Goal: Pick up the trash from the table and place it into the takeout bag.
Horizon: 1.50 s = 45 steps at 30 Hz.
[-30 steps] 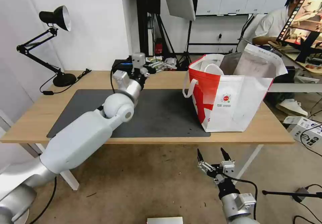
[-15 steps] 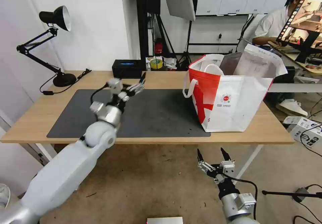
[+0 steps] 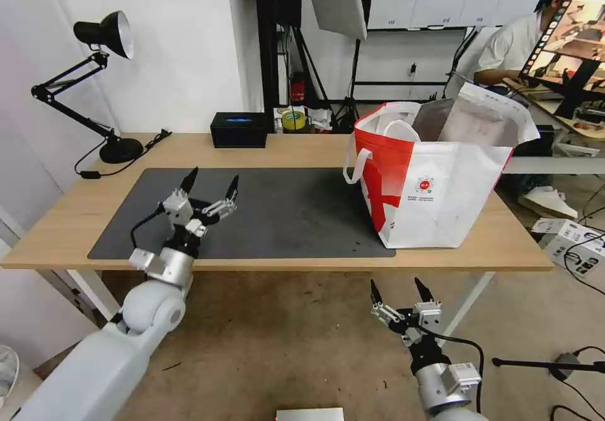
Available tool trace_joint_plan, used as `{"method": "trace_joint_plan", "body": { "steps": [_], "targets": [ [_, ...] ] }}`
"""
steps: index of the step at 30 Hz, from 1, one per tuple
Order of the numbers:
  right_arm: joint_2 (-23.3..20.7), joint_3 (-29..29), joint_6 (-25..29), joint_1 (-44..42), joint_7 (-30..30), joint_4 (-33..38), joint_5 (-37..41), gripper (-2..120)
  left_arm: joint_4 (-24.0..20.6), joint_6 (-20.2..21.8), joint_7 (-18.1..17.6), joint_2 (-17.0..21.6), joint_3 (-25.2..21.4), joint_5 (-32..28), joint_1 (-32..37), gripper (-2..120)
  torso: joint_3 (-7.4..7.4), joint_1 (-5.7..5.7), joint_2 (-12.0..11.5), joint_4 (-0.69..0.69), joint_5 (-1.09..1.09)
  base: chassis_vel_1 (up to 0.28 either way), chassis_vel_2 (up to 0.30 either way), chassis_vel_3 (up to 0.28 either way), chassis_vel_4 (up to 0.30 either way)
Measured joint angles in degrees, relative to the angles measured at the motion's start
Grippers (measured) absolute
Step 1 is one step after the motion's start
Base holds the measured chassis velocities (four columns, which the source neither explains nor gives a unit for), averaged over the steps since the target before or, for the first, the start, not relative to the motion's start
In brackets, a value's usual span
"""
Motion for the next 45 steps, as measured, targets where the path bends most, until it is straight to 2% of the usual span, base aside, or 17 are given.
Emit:
{"method": "trace_joint_plan", "body": {
  "steps": [11, 17, 27, 36, 45],
  "targets": [
    [0.00, 0.00, 0.00, 0.00, 0.00, 0.00, 0.00, 100, -0.92, -2.77, 1.76, -3.73, -8.22, 3.03, 9.40, 100, 0.00, 0.00, 0.00, 0.01, 0.00, 0.000, 0.000, 0.000, 0.000],
    [0.00, 0.00, 0.00, 0.00, 0.00, 0.00, 0.00, 100, -0.90, -3.02, 2.48, -4.04, -8.43, 3.20, 10.29, 100, 0.00, 0.01, 0.00, -0.01, 0.00, 0.000, 0.000, 0.000, 0.000],
    [0.00, 0.00, 0.00, 0.00, 0.00, 0.00, 0.00, 100, -3.16, -2.47, 3.16, -4.56, -14.21, 2.38, 17.41, 100, 0.00, 0.01, 0.00, 0.00, 0.00, 0.000, 0.000, 0.000, 0.000],
    [0.00, 0.00, 0.00, 0.00, 0.00, 0.00, 0.00, 100, -3.97, -2.64, 3.12, -8.11, -19.48, 1.73, 24.40, 100, 0.00, 0.01, 0.00, 0.00, 0.00, 0.000, 0.000, 0.000, 0.000],
    [0.00, 0.00, 0.00, 0.00, 0.00, 0.00, 0.00, 100, -4.43, -2.72, 3.57, -9.78, -21.58, 0.66, 28.71, 100, 0.00, 0.01, 0.00, 0.00, 0.00, 0.000, 0.000, 0.000, 0.000]
  ]
}}
